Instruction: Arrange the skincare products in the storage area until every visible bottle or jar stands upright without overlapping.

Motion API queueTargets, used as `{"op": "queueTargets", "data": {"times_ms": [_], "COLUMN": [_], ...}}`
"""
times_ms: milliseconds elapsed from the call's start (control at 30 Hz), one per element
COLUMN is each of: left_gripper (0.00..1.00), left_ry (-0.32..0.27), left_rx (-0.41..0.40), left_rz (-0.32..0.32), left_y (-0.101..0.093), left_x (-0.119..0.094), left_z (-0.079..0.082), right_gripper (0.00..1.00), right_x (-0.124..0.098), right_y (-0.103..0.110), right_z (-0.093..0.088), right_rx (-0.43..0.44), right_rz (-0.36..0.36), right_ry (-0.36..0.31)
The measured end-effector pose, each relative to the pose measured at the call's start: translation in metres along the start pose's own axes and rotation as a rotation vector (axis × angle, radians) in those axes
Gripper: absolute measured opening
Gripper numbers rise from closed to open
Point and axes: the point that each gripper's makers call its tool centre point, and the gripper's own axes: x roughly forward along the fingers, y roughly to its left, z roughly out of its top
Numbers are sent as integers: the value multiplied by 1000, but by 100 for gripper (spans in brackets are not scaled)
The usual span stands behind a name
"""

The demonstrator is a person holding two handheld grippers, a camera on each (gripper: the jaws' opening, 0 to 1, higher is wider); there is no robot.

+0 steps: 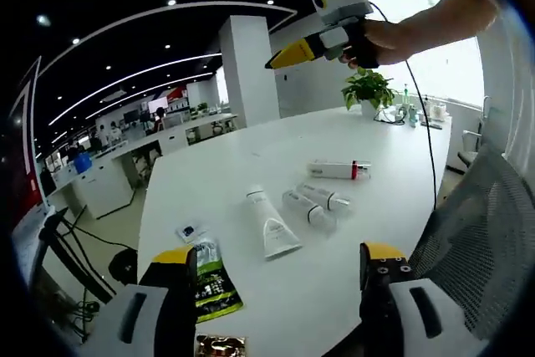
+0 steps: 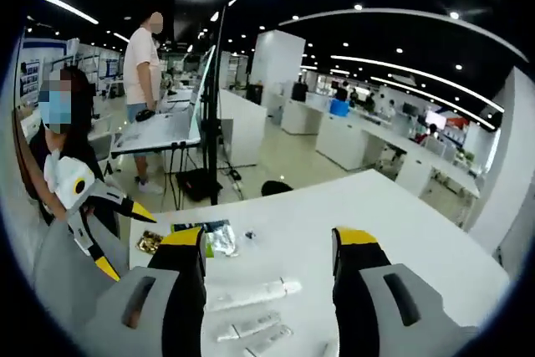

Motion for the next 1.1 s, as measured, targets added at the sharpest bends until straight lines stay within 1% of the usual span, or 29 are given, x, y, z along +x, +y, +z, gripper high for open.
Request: {"op": "queueTargets", "data": {"times_ms": [33, 67, 100, 133, 167, 200, 233, 267, 300, 333, 367, 400, 433, 467, 533, 567, 600, 633, 700, 767, 867, 900, 967, 1033, 1067, 1100], "left_gripper": [82, 82, 81, 80, 79, 78, 78, 78, 78, 77, 76, 76, 75, 73, 70, 69, 69, 69, 69, 69, 66, 66, 65, 65, 65, 65], "left_ry": [1, -1, -4, -5, 2, 3, 4, 9, 13, 16, 19, 27, 33, 44, 62, 75, 82, 80, 68, 76, 115, 125, 126, 126, 125, 125], "left_rx": [-2, -5, -9, -14, -24, -26, -23, -21, -21, -20, -19, -21, -23, -23, -20, -14, -8, -3, -3, 6, 20, 23, 20, 10, 9, 7], "left_rz": [0, 3, 8, 10, 15, 18, 21, 25, 25, 27, 28, 29, 31, 36, 50, 60, 71, 79, 83, 74, 54, 54, 59, 64, 66, 67], "left_y": [0, 1, 3, 4, 6, 7, 7, 8, 8, 8, 9, 9, 10, 11, 15, 17, 20, 21, 22, 20, 15, 15, 17, 18, 19, 19], "left_x": [0, 0, -1, -1, -1, -1, -2, -1, -1, -1, -1, -1, -1, -2, -3, -3, -4, -4, -4, -4, -2, -2, -2, -2, -1, -1], "left_z": [0, 0, 1, 1, 0, 0, 0, -1, -2, -2, -3, -4, -5, -7, -11, -13, -15, -14, -13, -14, -21, -23, -24, -24, -24, -24], "right_gripper": [59, 57, 56, 57, 59, 60, 58, 56, 55, 54, 53, 52, 52, 53, 53, 53, 53, 52, 52, 52, 51, 50, 49, 48, 46, 46], "right_x": [3, 8, 15, 18, 24, 29, 34, 41, 46, 53, 59, 66, 70, 77, 85, 89, 93, 97, 103, 111, 119, 121, 124, 128, 128, 128], "right_y": [-2, 1, 7, 9, 13, 17, 19, 22, 24, 26, 29, 29, 32, 35, 40, 42, 45, 48, 49, 40, 26, 23, 15, 9, 7, 4], "right_z": [-1, -8, -17, -22, -32, -38, -45, -56, -63, -73, -80, -90, -98, -109, -121, -131, -137, -146, -159, -179, -195, -199, -206, -212, -216, -219], "right_rx": [-67, -154, -172, -168, -202, -236, -284, -373, -427, -504, -549, -607, -640, -701, -781, -836, -869, -900, -936, -1027, -1059, -1066, -1073, -1070, -1087, -1125], "right_rz": [4, 42, 103, 121, 160, 189, 213, 252, 278, 313, 345, 369, 397, 446, 494, 528, 555, 592, 628, 675, 697, 707, 726, 722, 741, 759], "right_ry": [17, 64, 123, 156, 213, 242, 283, 338, 369, 408, 430, 472, 498, 529, 559, 589, 594, 616, 649, 713, 797, 809, 852, 879, 901, 912]}}
